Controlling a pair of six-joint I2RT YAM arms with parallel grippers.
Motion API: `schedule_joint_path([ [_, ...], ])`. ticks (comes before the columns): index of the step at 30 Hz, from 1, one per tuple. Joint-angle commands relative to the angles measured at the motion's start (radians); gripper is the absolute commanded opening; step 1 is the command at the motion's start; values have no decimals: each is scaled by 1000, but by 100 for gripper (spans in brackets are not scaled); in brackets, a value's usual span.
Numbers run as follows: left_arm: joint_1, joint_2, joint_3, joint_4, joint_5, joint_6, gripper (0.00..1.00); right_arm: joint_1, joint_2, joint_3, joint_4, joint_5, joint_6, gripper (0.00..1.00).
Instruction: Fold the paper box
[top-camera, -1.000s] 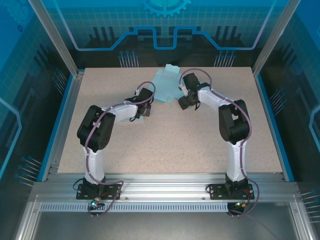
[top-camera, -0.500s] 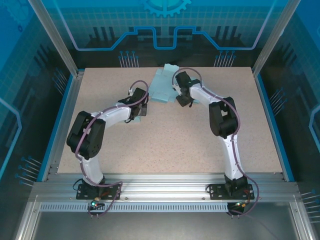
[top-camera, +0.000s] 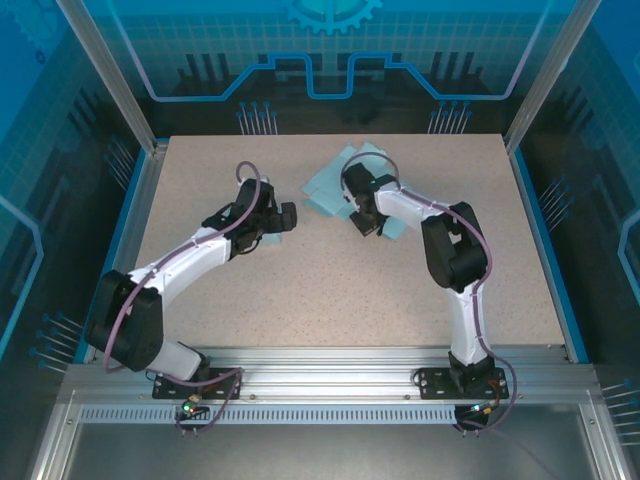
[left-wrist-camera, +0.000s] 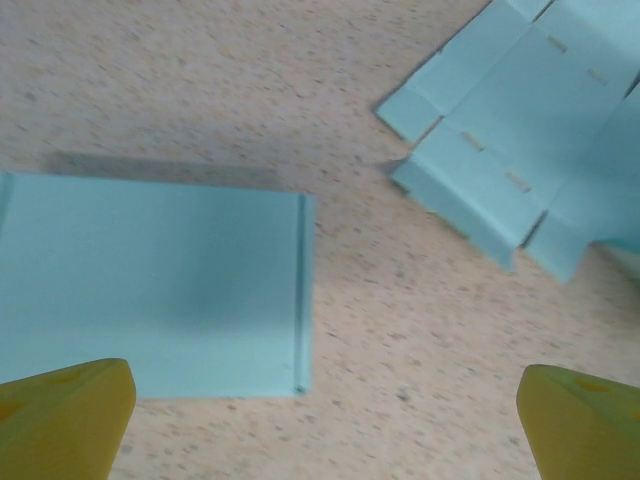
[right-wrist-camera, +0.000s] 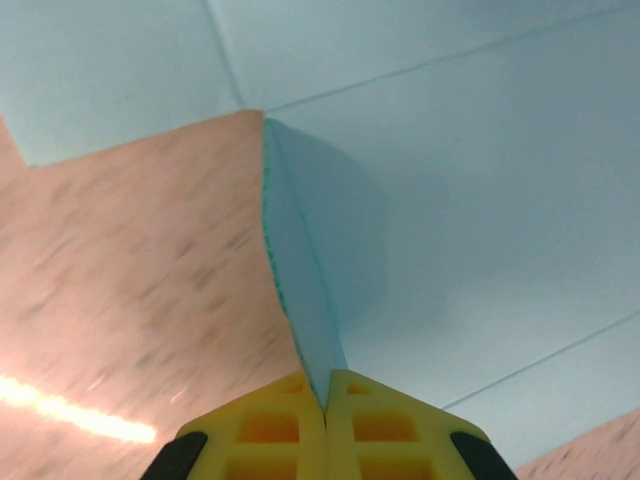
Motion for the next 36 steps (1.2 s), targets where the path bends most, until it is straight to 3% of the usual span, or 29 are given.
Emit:
schedule_joint_path([
  [1,7,-47,-51,82,151,-114,98,113,-71,-89,-151,-13,222,1],
  [4,7,-66,-79,121,199,-155,98,222,-121,-167,-159,-84,375,6],
  [7,6,-71,-91,138,220,-163,98,302,-163,-242,-61,-278,463,12],
  [11,7,-66,-104,144,239,-166,95,356,-234,-270,24,-374,513,42],
  [13,5,-62,-112,150,251,-169,92,346,-276,-259,17,-371,495,50],
  [16,-7,-52,-126,157,257,-164,88,289,-355,-240,12,-379,438,60],
  [18,-25,-35,-128,142,236,-152,83,212,-405,-236,26,-410,392,64],
  [22,-80,3,-127,100,160,-143,82,29,-420,-209,57,-482,307,69],
  [29,-123,11,-207,96,90,-219,82,-252,-185,-71,110,-738,205,69],
  [33,-126,7,-235,97,90,-238,82,-325,-21,42,104,-849,151,70],
  [36,-126,19,-240,105,93,-243,74,-348,99,134,63,-886,115,70],
])
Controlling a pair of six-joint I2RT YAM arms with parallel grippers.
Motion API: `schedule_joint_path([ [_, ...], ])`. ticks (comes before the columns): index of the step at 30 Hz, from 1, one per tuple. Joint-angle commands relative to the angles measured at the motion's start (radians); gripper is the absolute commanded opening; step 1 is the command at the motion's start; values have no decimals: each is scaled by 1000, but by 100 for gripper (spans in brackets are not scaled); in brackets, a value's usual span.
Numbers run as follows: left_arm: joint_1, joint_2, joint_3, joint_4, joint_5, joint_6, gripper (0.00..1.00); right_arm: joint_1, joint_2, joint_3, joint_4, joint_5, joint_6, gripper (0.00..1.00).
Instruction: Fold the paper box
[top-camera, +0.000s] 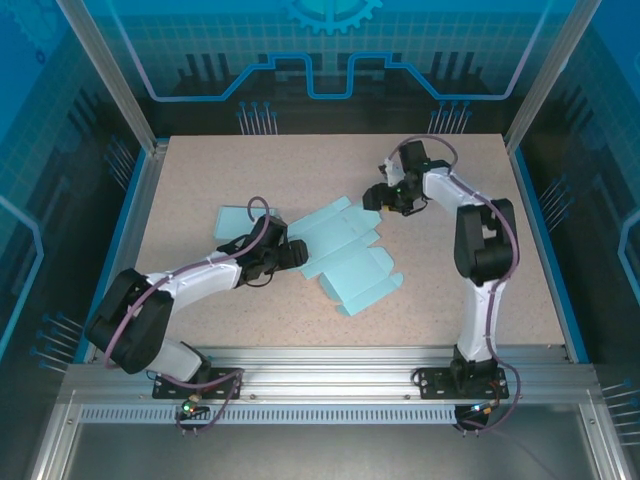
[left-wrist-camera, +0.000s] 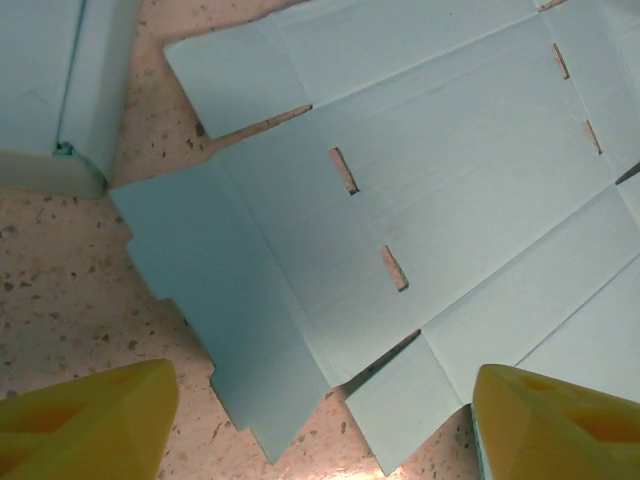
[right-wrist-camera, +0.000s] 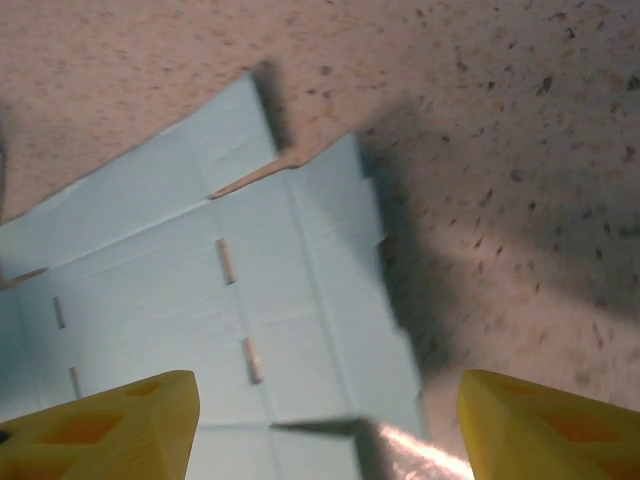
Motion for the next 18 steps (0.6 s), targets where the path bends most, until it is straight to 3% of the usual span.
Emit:
schedule_joint_path([
  [1,-6,17,-9,5,-17,-20,73,-18,100,99,-60,-124,-75,69],
  [8,-7,74,5,33,0,-22,69,-19,220,168,-74,-276,-95,58],
  [18,-7,187,49,113,80,-24,69,20,183,124,-62,-252,-108,41],
])
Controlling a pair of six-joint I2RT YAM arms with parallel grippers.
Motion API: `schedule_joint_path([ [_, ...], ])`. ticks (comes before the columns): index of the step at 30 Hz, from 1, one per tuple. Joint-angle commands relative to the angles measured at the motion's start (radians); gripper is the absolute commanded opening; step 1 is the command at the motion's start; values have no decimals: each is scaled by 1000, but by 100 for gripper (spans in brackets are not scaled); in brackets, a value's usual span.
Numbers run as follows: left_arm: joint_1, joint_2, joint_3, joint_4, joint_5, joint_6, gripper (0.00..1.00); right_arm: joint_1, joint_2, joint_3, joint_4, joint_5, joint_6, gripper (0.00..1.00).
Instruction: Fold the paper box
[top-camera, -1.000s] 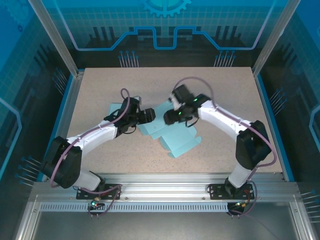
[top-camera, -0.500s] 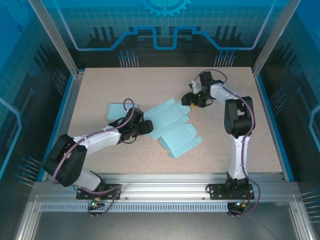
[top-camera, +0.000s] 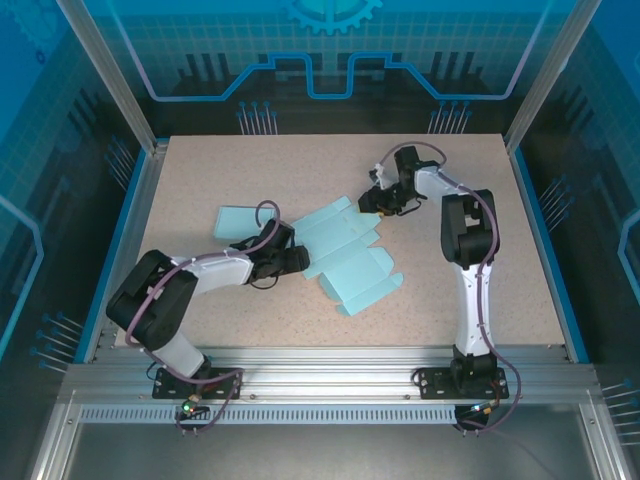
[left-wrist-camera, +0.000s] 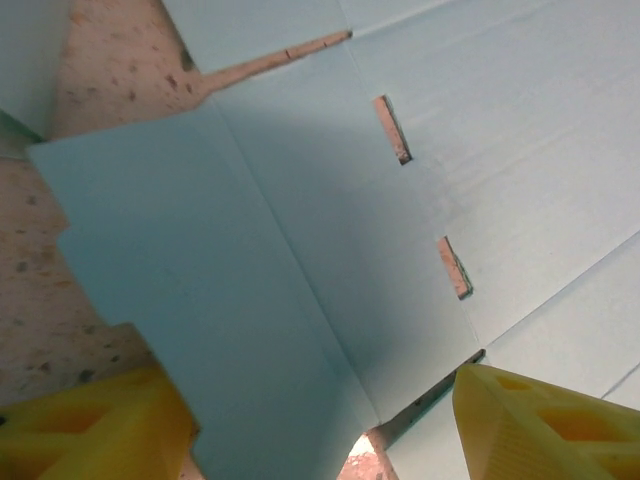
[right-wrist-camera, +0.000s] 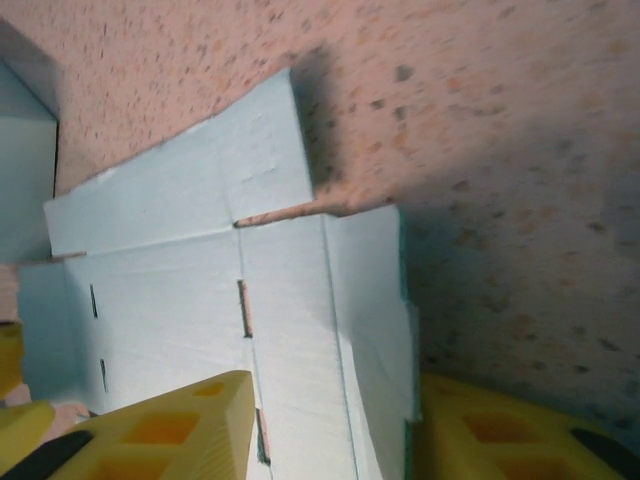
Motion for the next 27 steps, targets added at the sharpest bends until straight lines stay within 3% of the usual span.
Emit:
schedule_joint_path([
  [1,-6,30,35,56,59,-9,69,26,-15,-26,-20,-13,-15,40],
  [9,-6,-33,39,63,90,16,72,42,-259,-181,49,102,-44,1],
  [12,-5,-106,50,46,105,66,75,47,-392,-249,82,122,-76,0],
  [16,-5,-234,102,1,123,230,82,64,-586,-343,130,152,-155,0],
  [19,-2,-327,148,-11,111,396,89,67,-690,-395,159,152,-190,0],
  [21,8,-376,185,-12,152,558,99,68,-747,-426,175,132,-211,0],
  [24,29,-423,204,13,219,804,99,67,-812,-471,210,81,-231,0],
  [27,101,-421,225,20,345,951,99,68,-849,-502,231,8,-251,0],
])
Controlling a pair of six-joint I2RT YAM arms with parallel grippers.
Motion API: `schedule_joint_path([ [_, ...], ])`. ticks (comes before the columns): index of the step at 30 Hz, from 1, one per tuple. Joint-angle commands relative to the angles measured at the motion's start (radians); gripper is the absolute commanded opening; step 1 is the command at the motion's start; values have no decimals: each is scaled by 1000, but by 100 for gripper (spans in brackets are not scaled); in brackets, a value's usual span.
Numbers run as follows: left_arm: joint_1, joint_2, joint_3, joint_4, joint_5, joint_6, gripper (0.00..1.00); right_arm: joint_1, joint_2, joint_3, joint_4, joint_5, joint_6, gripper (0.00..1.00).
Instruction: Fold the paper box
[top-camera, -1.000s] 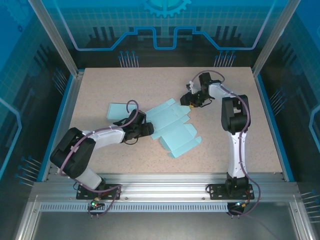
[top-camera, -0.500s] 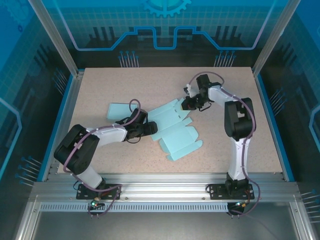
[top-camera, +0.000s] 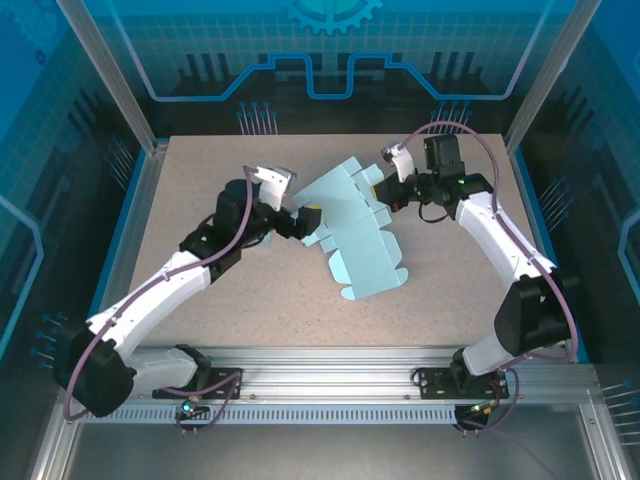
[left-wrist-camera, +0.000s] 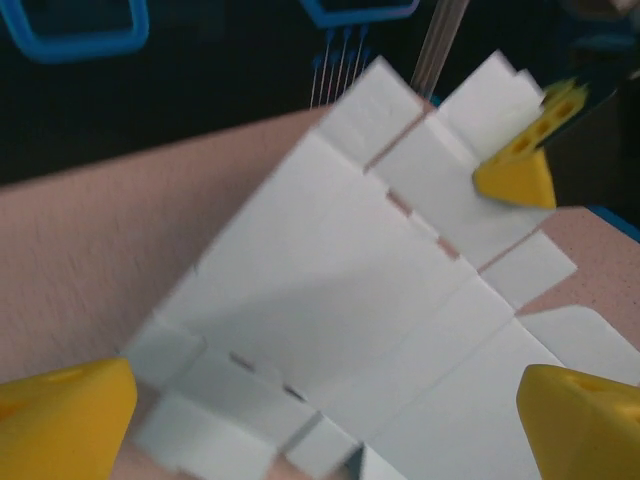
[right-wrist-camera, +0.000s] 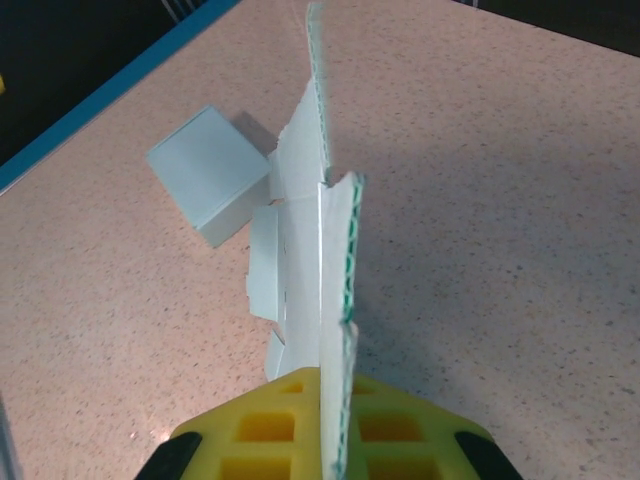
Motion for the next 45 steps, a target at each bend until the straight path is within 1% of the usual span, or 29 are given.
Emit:
schedule_joint_path([
  [1,86,12,19,8,192,307,99,12,-34,-41,41,-111,-55,0],
  [4,165,57,21,47,329,381,99,11,-52,-58,54,-163,-68,0],
  [6,209,101,49,27,434,411,99,11,-57,-63,51,-182,-75,0],
  [8,236,143,83,-9,524,438,98,12,-61,-65,46,-205,-84,0],
  [10,247,183,115,-49,589,463,96,12,-68,-69,47,-225,-91,0],
  [12,247,225,157,-117,635,501,92,13,-77,-77,60,-242,-91,0],
  [16,248,293,238,-243,709,558,80,13,-80,-79,71,-253,-85,0],
  [18,247,313,256,-269,715,576,79,15,-81,-77,71,-256,-83,0],
  [20,247,324,254,-255,699,587,78,15,-82,-77,71,-271,-86,0],
  [22,247,337,262,-263,696,605,75,16,-83,-77,76,-274,-83,0],
  [24,247,355,287,-298,701,628,70,17,-83,-76,80,-278,-82,0],
  [28,247,394,326,-329,675,658,67,16,-80,-79,92,-295,-79,0],
  [32,247,421,351,-332,669,672,67,17,-70,-82,103,-311,-76,0],
  [34,247,424,348,-310,650,675,70,16,-65,-82,105,-314,-74,0],
  [37,247,441,372,-352,649,697,68,17,-57,-86,111,-312,-73,0],
  [39,247,459,393,-389,646,710,54,17,-56,-91,119,-312,-70,0],
  [41,247,472,399,-405,628,720,35,17,-53,-94,124,-305,-68,0],
  [42,248,475,400,-406,619,722,28,16,-53,-95,126,-302,-68,0],
  [43,247,475,399,-409,609,723,24,16,-51,-95,126,-292,-67,0],
  [45,247,472,395,-409,592,728,21,15,-46,-97,126,-271,-65,0],
])
